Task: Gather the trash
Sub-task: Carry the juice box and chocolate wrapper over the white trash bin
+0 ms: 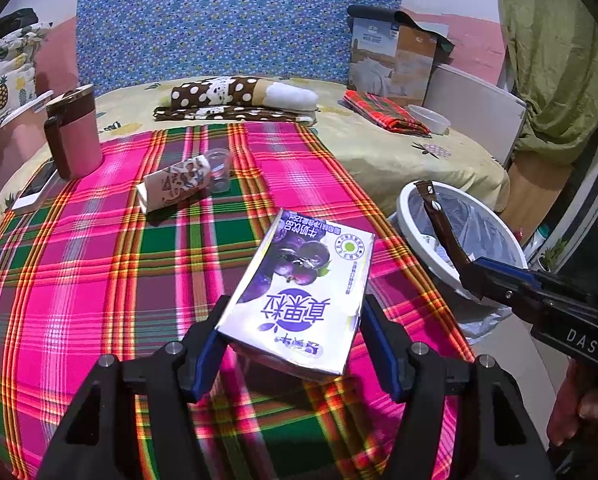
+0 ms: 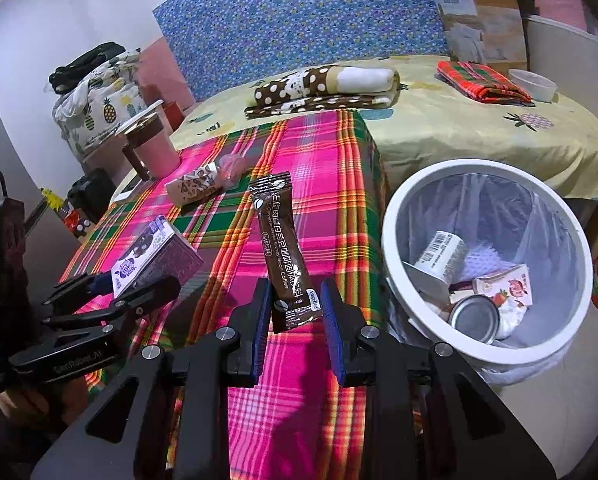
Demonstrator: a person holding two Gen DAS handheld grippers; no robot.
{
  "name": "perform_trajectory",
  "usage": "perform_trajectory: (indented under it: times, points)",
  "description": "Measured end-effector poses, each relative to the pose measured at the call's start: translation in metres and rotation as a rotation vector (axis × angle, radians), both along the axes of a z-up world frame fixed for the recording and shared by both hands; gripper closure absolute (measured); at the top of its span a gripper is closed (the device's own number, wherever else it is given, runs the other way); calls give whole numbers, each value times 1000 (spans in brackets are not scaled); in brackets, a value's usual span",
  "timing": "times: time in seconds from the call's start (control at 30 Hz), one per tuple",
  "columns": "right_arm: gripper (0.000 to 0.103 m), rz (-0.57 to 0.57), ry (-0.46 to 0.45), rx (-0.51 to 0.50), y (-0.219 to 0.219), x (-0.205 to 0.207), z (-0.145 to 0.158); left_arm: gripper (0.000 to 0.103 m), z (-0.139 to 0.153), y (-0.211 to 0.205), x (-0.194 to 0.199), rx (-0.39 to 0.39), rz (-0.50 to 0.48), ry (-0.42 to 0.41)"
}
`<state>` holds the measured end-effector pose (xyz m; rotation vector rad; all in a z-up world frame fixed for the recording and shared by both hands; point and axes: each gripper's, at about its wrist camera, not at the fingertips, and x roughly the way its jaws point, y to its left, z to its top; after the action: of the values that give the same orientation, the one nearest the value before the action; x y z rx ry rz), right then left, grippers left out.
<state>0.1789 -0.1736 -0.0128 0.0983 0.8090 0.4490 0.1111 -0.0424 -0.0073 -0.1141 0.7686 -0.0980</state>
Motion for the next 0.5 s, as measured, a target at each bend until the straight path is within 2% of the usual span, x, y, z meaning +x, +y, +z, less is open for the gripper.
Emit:
perform_trajectory:
  times: [0.5]
  points:
    - [75, -118, -9, -3, -48, -1, 3, 38, 8, -49, 18, 1, -117, -9]
